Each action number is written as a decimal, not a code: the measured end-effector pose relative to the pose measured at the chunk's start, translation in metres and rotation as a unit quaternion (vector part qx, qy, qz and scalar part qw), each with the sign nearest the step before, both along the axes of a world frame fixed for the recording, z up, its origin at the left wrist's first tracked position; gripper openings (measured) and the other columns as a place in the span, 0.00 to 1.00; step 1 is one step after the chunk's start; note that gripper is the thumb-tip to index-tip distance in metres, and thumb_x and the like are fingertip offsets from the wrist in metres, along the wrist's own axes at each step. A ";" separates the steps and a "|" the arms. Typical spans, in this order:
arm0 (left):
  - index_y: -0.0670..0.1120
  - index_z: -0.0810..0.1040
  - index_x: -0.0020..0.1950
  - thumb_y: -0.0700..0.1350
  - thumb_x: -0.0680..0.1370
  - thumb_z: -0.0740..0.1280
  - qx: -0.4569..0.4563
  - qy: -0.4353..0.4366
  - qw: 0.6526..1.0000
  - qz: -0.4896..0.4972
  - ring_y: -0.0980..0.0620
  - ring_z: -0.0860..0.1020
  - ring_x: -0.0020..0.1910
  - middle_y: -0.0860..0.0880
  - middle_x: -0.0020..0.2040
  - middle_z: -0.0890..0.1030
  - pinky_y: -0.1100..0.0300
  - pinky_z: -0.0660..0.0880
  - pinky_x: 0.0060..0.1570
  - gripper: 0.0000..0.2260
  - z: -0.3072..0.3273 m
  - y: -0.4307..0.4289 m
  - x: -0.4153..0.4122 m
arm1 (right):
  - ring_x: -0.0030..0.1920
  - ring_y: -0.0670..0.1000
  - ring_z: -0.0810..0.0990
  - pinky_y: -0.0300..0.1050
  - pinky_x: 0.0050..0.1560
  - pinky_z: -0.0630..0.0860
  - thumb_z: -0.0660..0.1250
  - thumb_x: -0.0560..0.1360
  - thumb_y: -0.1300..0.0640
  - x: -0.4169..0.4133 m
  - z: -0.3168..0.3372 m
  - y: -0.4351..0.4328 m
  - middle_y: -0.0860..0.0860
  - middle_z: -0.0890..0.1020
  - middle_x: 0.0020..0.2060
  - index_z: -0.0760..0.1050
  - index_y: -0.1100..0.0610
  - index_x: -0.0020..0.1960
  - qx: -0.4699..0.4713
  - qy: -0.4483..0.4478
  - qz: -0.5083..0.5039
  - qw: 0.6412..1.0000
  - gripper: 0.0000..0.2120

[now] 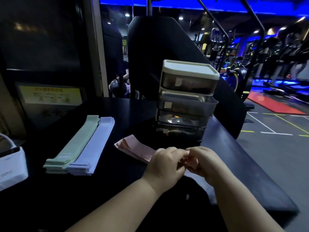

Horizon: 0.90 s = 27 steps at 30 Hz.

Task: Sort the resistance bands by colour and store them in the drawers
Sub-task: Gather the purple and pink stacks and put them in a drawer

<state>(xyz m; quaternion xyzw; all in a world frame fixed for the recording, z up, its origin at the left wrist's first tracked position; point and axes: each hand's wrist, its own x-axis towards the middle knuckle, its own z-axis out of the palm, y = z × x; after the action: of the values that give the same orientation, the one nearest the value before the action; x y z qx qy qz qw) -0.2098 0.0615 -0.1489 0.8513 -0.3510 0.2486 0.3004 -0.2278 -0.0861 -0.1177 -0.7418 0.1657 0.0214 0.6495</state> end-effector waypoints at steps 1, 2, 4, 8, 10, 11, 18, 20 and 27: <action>0.51 0.81 0.54 0.50 0.69 0.68 -0.011 0.016 1.000 -0.014 0.54 0.81 0.45 0.54 0.46 0.83 0.60 0.75 0.49 0.15 0.001 -0.003 -0.002 | 0.34 0.53 0.72 0.41 0.32 0.67 0.62 0.71 0.65 0.000 0.001 -0.008 0.58 0.73 0.33 0.76 0.60 0.37 -0.033 -0.004 0.000 0.999 0.06; 0.51 0.81 0.54 0.52 0.70 0.69 -0.023 0.043 0.999 -0.023 0.54 0.81 0.45 0.54 0.47 0.83 0.58 0.76 0.51 0.14 0.004 -0.005 -0.002 | 0.33 0.53 0.70 0.41 0.31 0.63 0.63 0.70 0.64 -0.001 0.001 -0.015 0.58 0.73 0.32 0.75 0.63 0.37 -0.063 -0.009 -0.005 0.998 0.04; 0.52 0.81 0.51 0.56 0.70 0.69 -0.035 0.083 0.996 -0.014 0.56 0.80 0.47 0.55 0.46 0.83 0.54 0.75 0.53 0.13 0.009 -0.005 0.000 | 0.29 0.53 0.70 0.39 0.28 0.60 0.65 0.71 0.62 -0.003 0.001 -0.034 0.57 0.75 0.29 0.77 0.65 0.42 -0.116 -0.016 -0.030 0.993 0.06; 0.55 0.79 0.54 0.59 0.74 0.67 0.020 0.100 0.981 0.163 0.53 0.75 0.58 0.56 0.54 0.81 0.56 0.69 0.57 0.13 0.011 0.015 0.023 | 0.25 0.52 0.74 0.36 0.23 0.60 0.63 0.73 0.63 -0.007 -0.002 -0.069 0.53 0.77 0.23 0.79 0.61 0.45 -0.196 -0.006 -0.035 0.980 0.07; 0.56 0.76 0.59 0.59 0.76 0.65 0.059 0.137 0.959 0.243 0.50 0.71 0.62 0.56 0.60 0.77 0.54 0.66 0.59 0.15 0.008 0.030 0.034 | 0.22 0.50 0.74 0.35 0.21 0.60 0.61 0.73 0.65 -0.009 -0.007 -0.086 0.51 0.76 0.22 0.79 0.60 0.45 -0.215 0.007 -0.044 0.976 0.07; 0.55 0.75 0.62 0.60 0.76 0.64 0.069 0.158 0.949 0.264 0.49 0.70 0.64 0.54 0.62 0.75 0.53 0.66 0.60 0.16 0.004 0.037 0.039 | 0.22 0.49 0.74 0.35 0.21 0.62 0.62 0.73 0.66 -0.008 -0.011 -0.095 0.51 0.77 0.23 0.79 0.59 0.46 -0.228 0.008 -0.056 0.972 0.08; 0.51 0.69 0.72 0.60 0.78 0.61 0.070 0.300 0.915 0.260 0.44 0.70 0.68 0.47 0.67 0.74 0.51 0.69 0.65 0.25 -0.006 0.045 0.053 | 0.44 0.56 0.80 0.48 0.48 0.74 0.70 0.69 0.56 -0.004 -0.031 -0.114 0.55 0.82 0.44 0.74 0.51 0.53 -0.279 0.000 -0.161 0.947 0.14; 0.51 0.70 0.71 0.55 0.78 0.62 0.058 0.313 0.915 0.249 0.43 0.72 0.65 0.46 0.65 0.76 0.52 0.72 0.63 0.22 -0.004 0.044 0.055 | 0.46 0.55 0.76 0.45 0.47 0.69 0.70 0.71 0.56 -0.007 -0.031 -0.109 0.54 0.80 0.45 0.73 0.51 0.53 -0.284 -0.007 -0.171 0.943 0.13; 0.47 0.77 0.58 0.39 0.74 0.67 -0.115 0.337 0.913 0.198 0.48 0.78 0.51 0.49 0.52 0.80 0.58 0.74 0.49 0.13 -0.003 0.045 0.052 | 0.39 0.51 0.81 0.42 0.37 0.72 0.68 0.67 0.53 -0.008 -0.036 -0.111 0.52 0.83 0.40 0.78 0.53 0.48 -0.252 -0.033 -0.193 0.948 0.11</action>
<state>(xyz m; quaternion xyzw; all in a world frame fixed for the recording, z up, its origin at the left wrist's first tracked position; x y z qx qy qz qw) -0.1579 0.1067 -0.1521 0.8961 -0.0224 0.0399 0.4415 -0.2357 -0.1975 -0.1538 -0.8354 0.2842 -0.1707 0.4384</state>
